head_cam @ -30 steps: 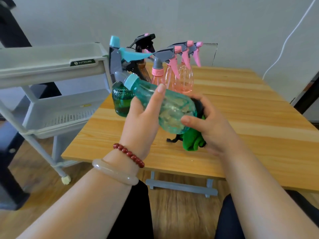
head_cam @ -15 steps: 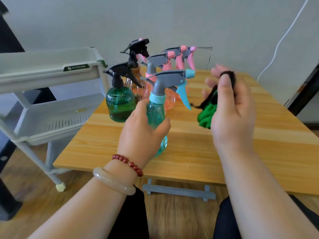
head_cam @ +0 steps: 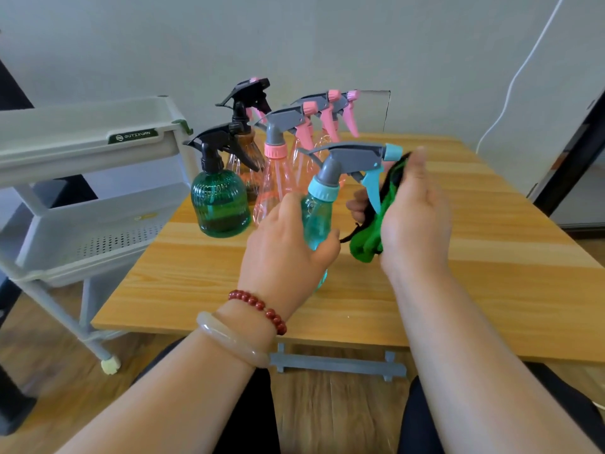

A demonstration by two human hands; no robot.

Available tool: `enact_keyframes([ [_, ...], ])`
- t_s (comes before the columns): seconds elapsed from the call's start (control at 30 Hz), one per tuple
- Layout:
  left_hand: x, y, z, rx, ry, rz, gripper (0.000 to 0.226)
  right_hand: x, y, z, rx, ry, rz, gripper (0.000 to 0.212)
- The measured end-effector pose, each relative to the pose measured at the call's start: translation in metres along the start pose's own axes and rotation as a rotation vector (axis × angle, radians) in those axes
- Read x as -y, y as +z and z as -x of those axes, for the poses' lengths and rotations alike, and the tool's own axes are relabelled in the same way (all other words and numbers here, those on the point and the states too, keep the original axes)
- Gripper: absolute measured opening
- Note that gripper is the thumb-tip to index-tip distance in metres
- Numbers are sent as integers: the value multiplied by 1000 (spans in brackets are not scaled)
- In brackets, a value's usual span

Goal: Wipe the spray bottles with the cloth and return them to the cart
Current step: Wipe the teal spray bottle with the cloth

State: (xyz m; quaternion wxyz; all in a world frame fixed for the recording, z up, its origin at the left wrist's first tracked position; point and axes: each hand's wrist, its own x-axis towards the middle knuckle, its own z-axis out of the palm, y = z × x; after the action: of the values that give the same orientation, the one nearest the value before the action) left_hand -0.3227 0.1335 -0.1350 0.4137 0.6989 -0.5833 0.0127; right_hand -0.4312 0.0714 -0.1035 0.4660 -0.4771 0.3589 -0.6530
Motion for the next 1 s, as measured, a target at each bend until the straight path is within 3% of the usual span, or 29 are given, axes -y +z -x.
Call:
enact_keyframes([
  [0.07, 0, 0, 0, 3, -5, -5, 46, 1, -4, -3, -88, -103, -8, 44],
  [0.13, 0, 1, 0, 4, -17, -3, 45, 9, -8, -7, -109, -483, 181, 43],
  [0.2, -1, 2, -1, 3, -15, -8, 46, 19, -6, -14, 40, -856, 513, 43],
  [0.27, 0, 2, -1, -12, -16, 8, 51, 24, 1, -21, 207, -971, 809, 41],
  [0.37, 3, 0, -1, -23, -15, -9, 53, 20, 4, -29, 193, -859, 931, 41],
  [0.5, 6, -2, -3, -5, -14, -31, 48, 20, -2, -33, 117, -461, 689, 49],
  [0.53, 5, -2, -4, -4, -10, -30, 48, 20, -3, -31, 91, -454, 660, 47],
  [0.6, 5, 0, -2, -8, -9, -4, 47, 20, 1, -22, 78, -624, 628, 41],
  [0.7, 7, 2, 0, -26, -34, 73, 52, 18, 9, -14, 215, -842, 660, 37],
  [0.8, 10, 3, 0, -30, -53, 110, 52, 14, 10, -17, 264, -813, 666, 42],
  [0.93, 11, 1, -4, -14, -86, 122, 56, 1, -1, -17, 225, -544, 593, 38],
  [1.0, 11, 1, -3, -16, -93, 149, 54, 0, -4, -12, 167, -512, 542, 41],
])
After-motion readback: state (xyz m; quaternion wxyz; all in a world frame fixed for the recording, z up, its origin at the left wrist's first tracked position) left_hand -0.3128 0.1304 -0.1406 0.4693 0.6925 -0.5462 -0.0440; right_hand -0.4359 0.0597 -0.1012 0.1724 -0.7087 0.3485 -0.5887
